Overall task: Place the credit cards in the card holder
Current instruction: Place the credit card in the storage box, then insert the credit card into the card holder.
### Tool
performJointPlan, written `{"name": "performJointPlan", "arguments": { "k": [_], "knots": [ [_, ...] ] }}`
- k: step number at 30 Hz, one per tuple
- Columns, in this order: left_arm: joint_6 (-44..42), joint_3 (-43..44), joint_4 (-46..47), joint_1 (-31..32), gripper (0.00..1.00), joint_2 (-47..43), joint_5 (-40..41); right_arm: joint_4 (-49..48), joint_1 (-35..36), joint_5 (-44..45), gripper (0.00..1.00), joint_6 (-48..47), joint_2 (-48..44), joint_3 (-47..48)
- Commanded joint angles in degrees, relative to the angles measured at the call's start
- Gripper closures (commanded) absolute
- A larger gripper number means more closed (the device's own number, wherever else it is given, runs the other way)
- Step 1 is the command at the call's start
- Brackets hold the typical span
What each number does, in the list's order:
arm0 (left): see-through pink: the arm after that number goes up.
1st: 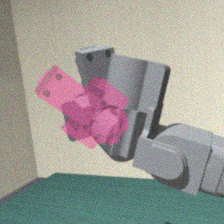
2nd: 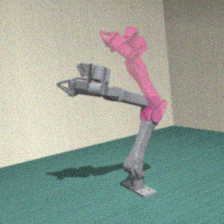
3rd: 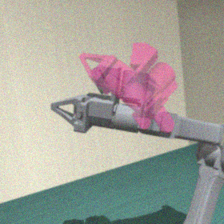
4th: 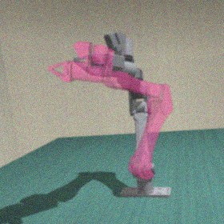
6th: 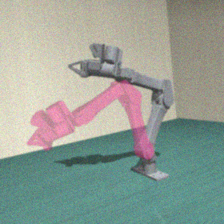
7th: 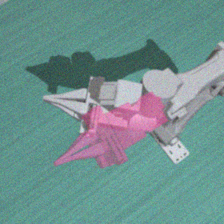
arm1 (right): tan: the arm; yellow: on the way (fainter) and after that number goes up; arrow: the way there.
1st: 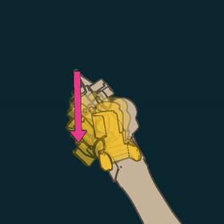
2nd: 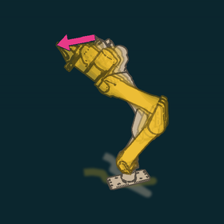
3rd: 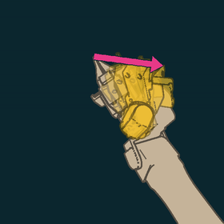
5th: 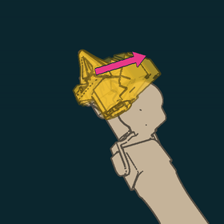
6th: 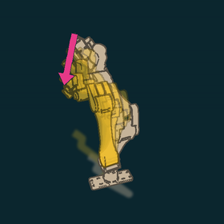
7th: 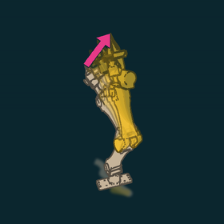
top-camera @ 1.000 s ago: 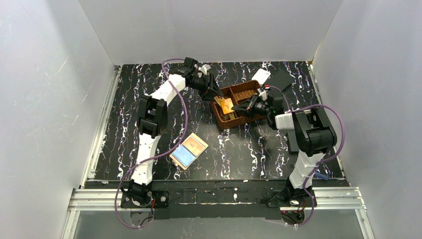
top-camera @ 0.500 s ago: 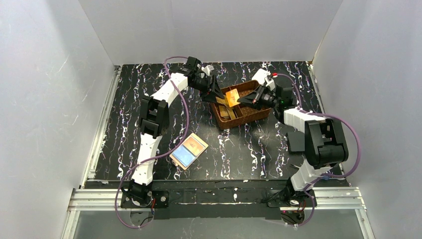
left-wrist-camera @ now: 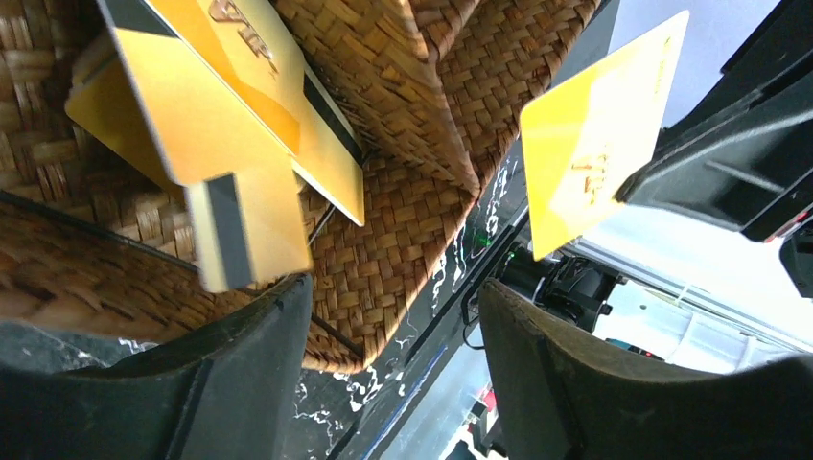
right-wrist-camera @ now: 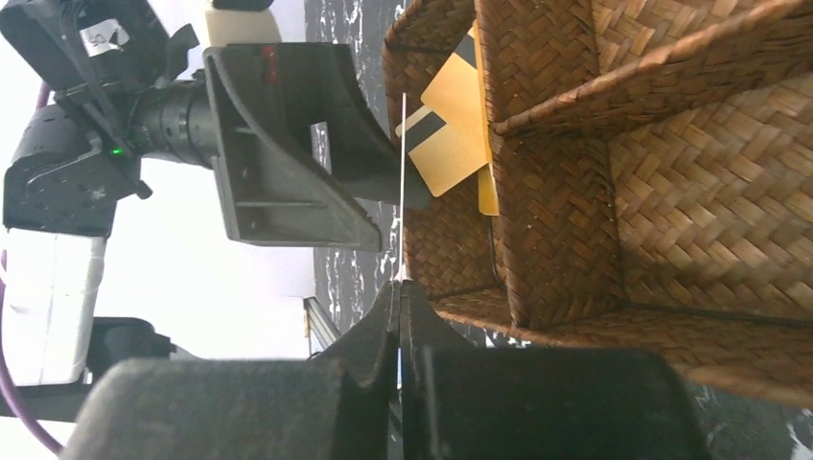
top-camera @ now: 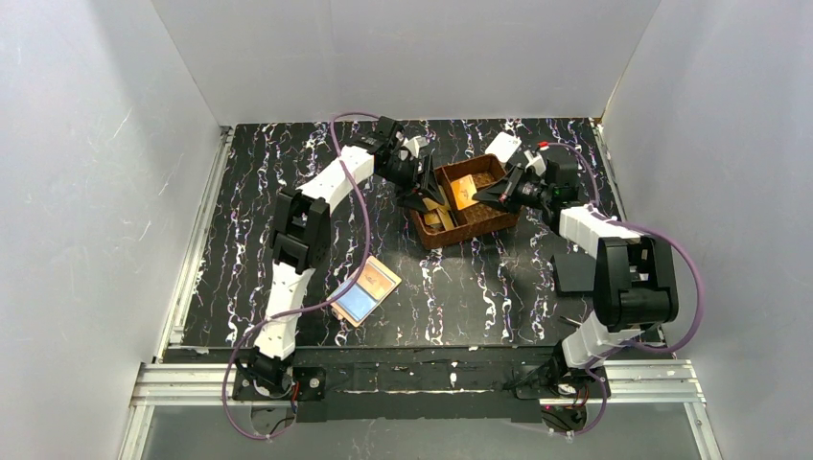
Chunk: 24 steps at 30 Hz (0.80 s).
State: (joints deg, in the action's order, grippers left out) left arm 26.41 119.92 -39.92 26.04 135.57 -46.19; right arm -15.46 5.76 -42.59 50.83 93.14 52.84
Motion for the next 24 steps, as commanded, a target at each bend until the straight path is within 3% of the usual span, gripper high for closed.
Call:
{"name": "performJointPlan", "arguments": {
  "k": [1,8,11,15,20,24],
  "knots": [
    [-1.3,-2.0,-2.6,-0.1,0.36,-9.3,3.6,4.0,-1.2,0.2,0.99,-5.1,-3.8,2.2],
    [-3.4,0.9,-8.4,-0.2,0.33,-12.9,3.3,11.7,-1.2,2.1,0.99,-12.8,-6.1,4.2],
    [-5.8,-4.3,-9.5,-1.0,0.34,-19.9,5.3,14.5,-0.4,2.3,0.99,-16.4,-8.3,4.8],
    [-5.3,-20.4,-6.4,-4.4,0.34,-33.9,4.1,19.4,3.7,2.2,0.99,-21.5,-12.1,5.8],
    [8.0,-46.9,11.6,-10.1,0.34,-54.8,-3.5,16.2,17.9,4.8,0.99,-17.3,-14.8,4.6],
    [22.3,-64.3,25.5,-12.8,0.32,-69.9,-1.2,2.2,27.2,8.4,0.99,-4.8,-15.2,-1.0]
  ]
}}
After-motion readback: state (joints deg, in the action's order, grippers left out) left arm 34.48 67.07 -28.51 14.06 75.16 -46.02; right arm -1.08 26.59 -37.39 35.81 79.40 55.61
